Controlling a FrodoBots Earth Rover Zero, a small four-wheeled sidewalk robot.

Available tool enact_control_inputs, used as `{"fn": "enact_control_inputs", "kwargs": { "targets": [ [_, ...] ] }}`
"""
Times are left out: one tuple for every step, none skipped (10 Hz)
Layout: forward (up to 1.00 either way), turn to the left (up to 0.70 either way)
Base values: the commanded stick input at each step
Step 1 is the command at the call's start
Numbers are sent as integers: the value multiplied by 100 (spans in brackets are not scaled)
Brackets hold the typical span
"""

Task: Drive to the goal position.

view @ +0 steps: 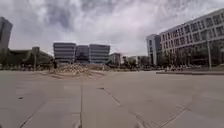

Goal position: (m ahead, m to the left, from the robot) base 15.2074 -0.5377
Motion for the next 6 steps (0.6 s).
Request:
{"fn": "enact_control_inputs", "kwargs": {
  "targets": [
    [70, 0],
    [70, 0],
    [70, 0],
    [70, 0],
    [70, 0],
    [70, 0]
  ]
}}
